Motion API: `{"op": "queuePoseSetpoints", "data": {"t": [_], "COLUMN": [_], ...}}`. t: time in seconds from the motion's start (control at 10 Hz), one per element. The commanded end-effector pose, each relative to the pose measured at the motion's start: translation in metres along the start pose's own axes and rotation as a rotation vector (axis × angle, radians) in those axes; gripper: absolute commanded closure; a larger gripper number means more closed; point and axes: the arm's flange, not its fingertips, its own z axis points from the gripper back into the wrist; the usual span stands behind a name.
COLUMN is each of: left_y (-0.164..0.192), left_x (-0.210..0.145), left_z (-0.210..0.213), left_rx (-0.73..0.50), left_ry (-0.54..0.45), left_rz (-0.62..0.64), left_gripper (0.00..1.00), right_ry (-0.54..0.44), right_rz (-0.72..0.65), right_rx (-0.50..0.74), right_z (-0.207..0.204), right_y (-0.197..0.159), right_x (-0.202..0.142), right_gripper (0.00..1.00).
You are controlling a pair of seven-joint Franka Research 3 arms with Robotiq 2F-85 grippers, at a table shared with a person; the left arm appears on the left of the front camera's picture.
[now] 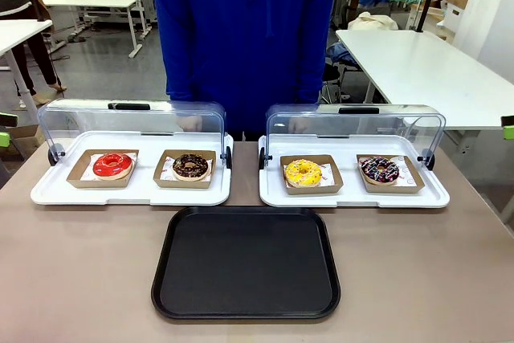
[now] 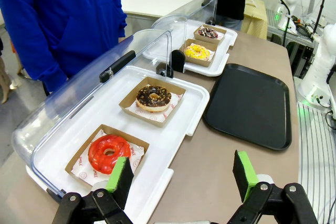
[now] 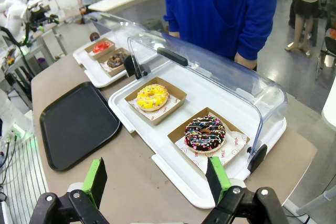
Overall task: Move the third donut from the left to the tray.
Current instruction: Pick up the Paper togo box containing the Donut indicated by the person and place it on the Handle tray.
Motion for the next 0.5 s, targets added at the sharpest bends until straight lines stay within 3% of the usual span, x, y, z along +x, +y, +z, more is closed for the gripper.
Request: {"op": "queuePoseSetpoints", "data": {"t": [0.0, 0.4], "left_y": [0.0001, 0.0001], "left_x": [-0.0004, -0.0004], "left_z": [0.0013, 0.0013], "left_rx": [-0.008, -0.008], "left_ry": [-0.008, -0.008], "left_rz": [-0.007, -0.007], "left_gripper": [0.00, 0.00], "right_ry": [-0.031, -0.031], "right_rz": [0.025, 0.025], "right_rx": [0.001, 0.001], "right_z": [-0.0003, -0.0003], "right_y": [-0.0040, -0.0040], "right_x": [0.0039, 0.0039], "right_gripper": [0.00, 0.00]}}
